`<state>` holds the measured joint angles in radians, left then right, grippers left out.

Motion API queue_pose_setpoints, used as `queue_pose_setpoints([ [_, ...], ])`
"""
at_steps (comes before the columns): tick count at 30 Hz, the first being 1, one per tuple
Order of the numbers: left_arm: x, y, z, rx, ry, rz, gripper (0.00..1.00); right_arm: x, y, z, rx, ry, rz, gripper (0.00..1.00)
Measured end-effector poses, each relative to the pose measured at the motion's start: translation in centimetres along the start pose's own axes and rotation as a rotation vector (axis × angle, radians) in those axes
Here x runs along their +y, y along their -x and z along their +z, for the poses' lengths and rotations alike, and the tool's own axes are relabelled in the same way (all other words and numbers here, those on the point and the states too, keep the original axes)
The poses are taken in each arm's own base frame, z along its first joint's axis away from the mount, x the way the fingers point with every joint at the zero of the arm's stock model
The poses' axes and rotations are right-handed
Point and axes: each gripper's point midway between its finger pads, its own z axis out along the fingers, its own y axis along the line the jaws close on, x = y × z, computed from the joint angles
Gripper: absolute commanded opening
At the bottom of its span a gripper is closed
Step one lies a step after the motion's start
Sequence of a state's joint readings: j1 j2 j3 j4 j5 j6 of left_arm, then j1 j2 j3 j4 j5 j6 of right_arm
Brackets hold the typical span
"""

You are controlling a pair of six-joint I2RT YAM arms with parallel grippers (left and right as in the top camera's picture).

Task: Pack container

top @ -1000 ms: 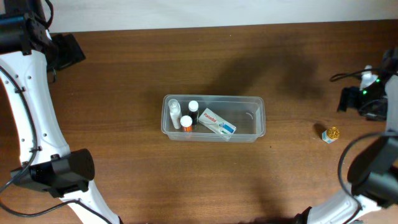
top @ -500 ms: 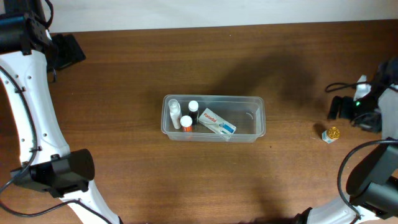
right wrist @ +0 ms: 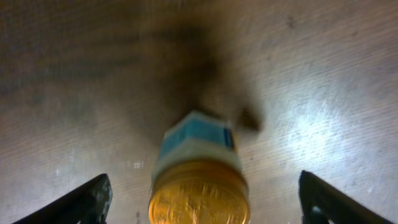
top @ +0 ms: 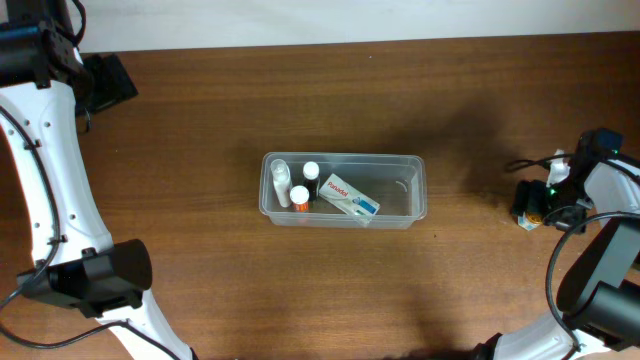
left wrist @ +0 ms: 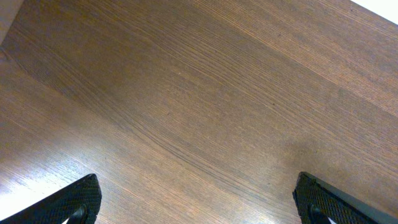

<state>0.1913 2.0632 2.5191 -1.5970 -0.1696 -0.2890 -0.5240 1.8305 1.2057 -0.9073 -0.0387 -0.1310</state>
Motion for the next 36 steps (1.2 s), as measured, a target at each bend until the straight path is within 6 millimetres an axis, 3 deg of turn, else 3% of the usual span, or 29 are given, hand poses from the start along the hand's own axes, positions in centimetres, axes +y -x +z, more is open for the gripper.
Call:
queue_pose_setpoints([
  [3, 0.00, -0.01, 0.00, 0.000, 0.000, 0.000, 0.99, -0.17, 0.94, 0.10, -0.037, -0.007, -0.006, 0.80],
  [9, 0.00, 0.00, 0.00, 0.000, 0.000, 0.000, 1.00, -0.19, 0.84, 0.11, -0.033, -0.009, -0.007, 0.59],
  [28, 0.00, 0.00, 0.00, 0.000, 0.000, 0.000, 0.99, -0.24, 0.55, 0.70, -0.032, -0.013, -0.016, 0.60],
  [33, 0.00, 0.00, 0.00, 0.000, 0.000, 0.000, 0.99, -0.25, 0.63, 0.69, -0.035, -0.013, -0.020, 0.50],
  [36, 0.00, -0.01, 0.00, 0.000, 0.000, 0.000, 0.99, -0.26, 0.63, 0.69, -0.035, -0.014, -0.025, 0.49],
])
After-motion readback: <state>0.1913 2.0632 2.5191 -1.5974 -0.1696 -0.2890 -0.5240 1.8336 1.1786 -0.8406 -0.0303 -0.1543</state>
